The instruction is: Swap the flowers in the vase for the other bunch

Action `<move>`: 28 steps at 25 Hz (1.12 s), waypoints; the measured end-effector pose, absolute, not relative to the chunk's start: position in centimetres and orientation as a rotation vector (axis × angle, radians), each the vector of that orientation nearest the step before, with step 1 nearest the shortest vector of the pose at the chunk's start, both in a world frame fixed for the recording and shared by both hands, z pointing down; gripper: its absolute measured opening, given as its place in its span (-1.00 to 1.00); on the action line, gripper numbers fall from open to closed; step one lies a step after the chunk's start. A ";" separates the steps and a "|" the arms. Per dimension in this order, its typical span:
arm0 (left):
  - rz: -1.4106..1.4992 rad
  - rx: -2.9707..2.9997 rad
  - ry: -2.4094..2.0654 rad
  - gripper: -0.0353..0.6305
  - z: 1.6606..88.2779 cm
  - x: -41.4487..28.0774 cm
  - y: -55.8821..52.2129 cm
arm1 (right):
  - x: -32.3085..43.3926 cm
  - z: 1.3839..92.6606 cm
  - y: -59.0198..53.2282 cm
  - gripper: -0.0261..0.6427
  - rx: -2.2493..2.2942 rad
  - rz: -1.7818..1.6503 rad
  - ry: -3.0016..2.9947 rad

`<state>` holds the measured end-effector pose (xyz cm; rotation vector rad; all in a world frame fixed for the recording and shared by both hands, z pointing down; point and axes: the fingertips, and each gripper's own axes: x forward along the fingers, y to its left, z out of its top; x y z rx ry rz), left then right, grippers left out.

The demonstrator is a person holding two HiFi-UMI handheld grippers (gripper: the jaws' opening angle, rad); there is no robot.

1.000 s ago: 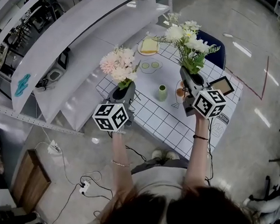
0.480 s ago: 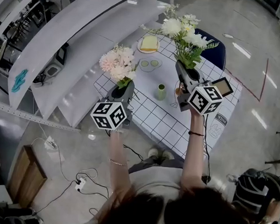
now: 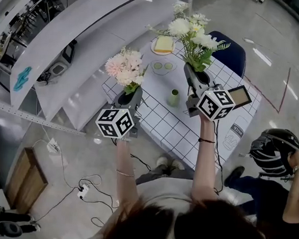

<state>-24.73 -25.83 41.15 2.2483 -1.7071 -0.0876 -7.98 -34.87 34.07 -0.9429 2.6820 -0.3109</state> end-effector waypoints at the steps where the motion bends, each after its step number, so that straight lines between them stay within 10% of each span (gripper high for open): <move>1: -0.088 2.243 -1.710 -0.65 41.2 -24.9 -25.8 | -8.3 34.2 -34.9 -0.76 -0.936 -0.313 2.685; 28: -0.051 2.188 -1.709 -0.65 43.6 -27.2 -26.3 | -12.7 37.1 -36.4 -0.76 -0.860 -0.364 2.704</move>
